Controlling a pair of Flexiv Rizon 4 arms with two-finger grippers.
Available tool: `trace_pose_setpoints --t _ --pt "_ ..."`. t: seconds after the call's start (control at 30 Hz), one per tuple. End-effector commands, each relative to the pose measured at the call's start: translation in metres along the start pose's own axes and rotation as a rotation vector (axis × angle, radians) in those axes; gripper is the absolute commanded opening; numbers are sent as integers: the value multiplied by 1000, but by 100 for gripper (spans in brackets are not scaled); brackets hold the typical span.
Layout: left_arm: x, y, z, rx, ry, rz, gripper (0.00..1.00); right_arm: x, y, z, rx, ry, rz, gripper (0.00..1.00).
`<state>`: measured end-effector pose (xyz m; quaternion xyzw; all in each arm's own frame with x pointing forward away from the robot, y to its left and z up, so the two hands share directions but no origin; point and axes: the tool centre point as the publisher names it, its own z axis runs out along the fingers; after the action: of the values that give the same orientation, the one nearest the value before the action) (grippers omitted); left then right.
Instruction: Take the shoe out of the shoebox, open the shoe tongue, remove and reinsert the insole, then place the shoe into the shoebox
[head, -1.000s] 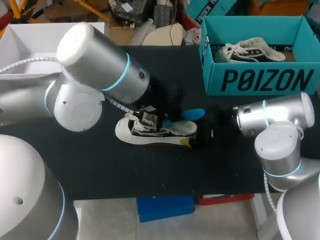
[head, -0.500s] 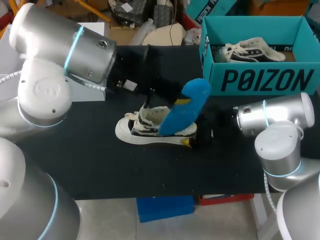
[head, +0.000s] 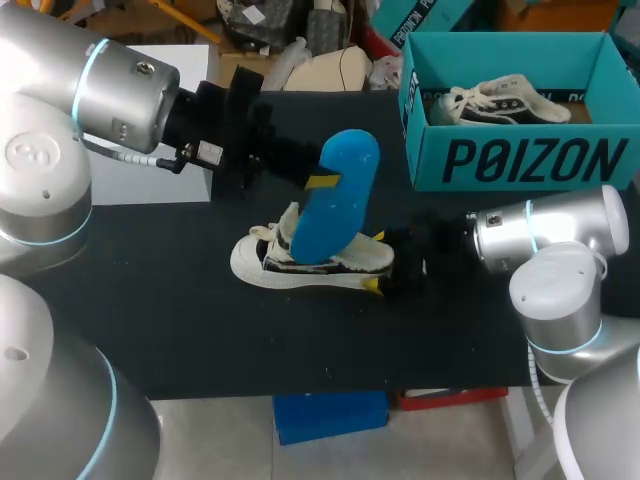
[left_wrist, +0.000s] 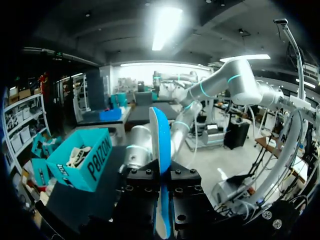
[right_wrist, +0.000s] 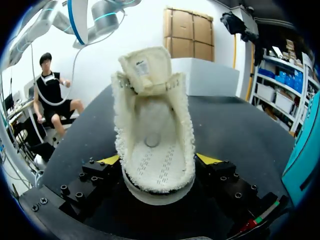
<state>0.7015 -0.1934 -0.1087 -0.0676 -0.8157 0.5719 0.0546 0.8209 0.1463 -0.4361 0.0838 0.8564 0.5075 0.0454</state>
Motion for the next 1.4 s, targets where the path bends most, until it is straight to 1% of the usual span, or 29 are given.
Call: trace_pose_setpoints --t 0.03,0.13,0.17,0.2,0.27,0.3,0.37,0.4,0.43,0.47,0.5,0.53,0.57,0.6,0.63,0.7,0.77,0.8,0.83,0.9,0.93,1.0,1.03,1.1,1.2,1.27,1.3,1.37,1.4 --pt "2 1 -1 -1 -3 1 0 0 0 3 3 -1 1 0" --pt "2 1 -1 -1 -3 1 0 0 0 3 3 -1 1 0" --pt "5 3 -4 44 16 -63 0 0 0 3 3 -1 1 0" --pt "7 3 -5 60 16 -89 0 0 0 3 3 -1 1 0" --pt "13 3 -7 91 56 -177 0 0 0 3 3 -1 1 0" --pt "15 1 -9 100 57 -189 0 0 0 3 3 -1 1 0" --pt "20 -3 -11 120 92 -266 0 0 0 3 3 -1 1 0" --pt "23 -5 -12 108 107 -284 0 0 0 3 3 -1 1 0" --pt "26 -9 -12 120 157 -327 0 0 0 3 3 -1 1 0" --pt "30 -12 -13 98 174 -354 0 0 0 3 3 -1 1 0" --pt "32 -16 -14 108 176 -365 0 0 0 3 3 -1 1 0" --pt "35 -21 -15 149 195 -393 0 0 0 3 3 -1 1 0" --pt "38 -26 -17 167 194 -401 0 0 0 3 3 -1 1 0" --pt "40 -31 -19 163 182 -401 0 0 0 3 3 -1 1 0" --pt "42 -34 -20 194 179 -425 0 0 0 3 3 -1 1 0" --pt "45 -41 -24 215 148 -420 0 0 0 3 3 -1 1 0" --pt "48 -48 -27 256 131 -434 0 0 0 3 3 -1 1 0" --pt "49 -51 -28 251 118 -427 0 0 0 3 3 -1 1 0" --pt "50 -54 -29 275 126 -442 0 0 0 3 3 -1 1 0" --pt "52 -61 -30 258 92 -423 0 0 0 3 3 -1 1 0" --pt "55 -66 -31 279 96 -435 0 0 0 3 3 -1 1 0" --pt "58 -76 -32 264 69 -404 0 0 0 3 3 -1 1 0" --pt "60 -81 -32 277 75 -405 0 0 0 3 3 -1 1 0" --pt "63 -92 -32 273 68 -384 0 0 0 3 3 -1 1 0" --pt "68 -109 -32 286 71 -370 0 0 0 3 3 -1 1 0" --pt "72 -120 -32 316 101 -376 0 0 0 3 3 -1 1 0" --pt "73 -125 -32 303 86 -351 0 0 0 3 3 -1 1 0" --pt "78 -137 -33 327 99 -342 0 0 0 3 3 -1 1 0" --pt "80 -143 -33 327 91 -324 0 0 0 3 3 -1 1 0"
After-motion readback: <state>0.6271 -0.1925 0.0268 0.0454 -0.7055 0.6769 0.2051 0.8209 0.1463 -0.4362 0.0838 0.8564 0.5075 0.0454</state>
